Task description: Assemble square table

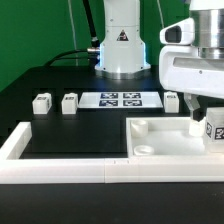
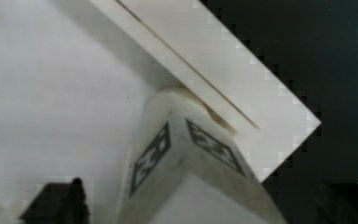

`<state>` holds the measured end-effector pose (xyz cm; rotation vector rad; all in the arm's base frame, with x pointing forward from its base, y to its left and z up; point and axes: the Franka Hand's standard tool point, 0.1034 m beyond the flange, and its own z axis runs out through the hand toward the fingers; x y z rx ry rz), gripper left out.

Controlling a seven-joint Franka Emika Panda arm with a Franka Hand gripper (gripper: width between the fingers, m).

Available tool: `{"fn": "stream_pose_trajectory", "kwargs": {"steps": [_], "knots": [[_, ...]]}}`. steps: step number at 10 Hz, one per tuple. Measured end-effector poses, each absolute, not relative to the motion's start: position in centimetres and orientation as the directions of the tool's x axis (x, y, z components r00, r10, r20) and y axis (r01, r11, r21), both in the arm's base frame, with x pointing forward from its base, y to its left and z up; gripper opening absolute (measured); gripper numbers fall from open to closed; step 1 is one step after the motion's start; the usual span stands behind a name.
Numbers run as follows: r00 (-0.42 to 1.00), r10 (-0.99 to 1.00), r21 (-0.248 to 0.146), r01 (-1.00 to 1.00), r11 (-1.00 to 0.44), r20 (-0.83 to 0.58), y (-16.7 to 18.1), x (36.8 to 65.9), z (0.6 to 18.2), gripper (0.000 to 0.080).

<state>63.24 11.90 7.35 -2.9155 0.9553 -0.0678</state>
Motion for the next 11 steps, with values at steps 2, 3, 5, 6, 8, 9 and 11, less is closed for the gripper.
{"fn": "stream_pose_trajectory", "kwargs": {"steps": [2,3,5,6,8,9,11], "knots": [[0.963,-0.264,-0.065,-0.261,-0.963,0.051,11.36,63.34,7.4,0.0649],[0.977,-0.206,-0.061,-0.202,-0.977,0.054,11.0,63.34,7.37,0.0649],[0.97,-0.236,-0.063,-0.233,-0.97,0.052,11.1,63.31,7.35,0.062],[0.966,-0.252,-0.064,-0.249,-0.966,0.051,11.07,63.32,7.35,0.062],[0.929,-0.367,-0.071,-0.364,-0.929,0.042,11.14,63.3,7.34,0.0287],[0.905,-0.425,-0.073,-0.421,-0.904,0.037,11.13,63.29,7.32,0.0287],[0.851,-0.525,-0.077,-0.522,-0.85,0.028,11.16,63.27,7.29,0.0289]]}}
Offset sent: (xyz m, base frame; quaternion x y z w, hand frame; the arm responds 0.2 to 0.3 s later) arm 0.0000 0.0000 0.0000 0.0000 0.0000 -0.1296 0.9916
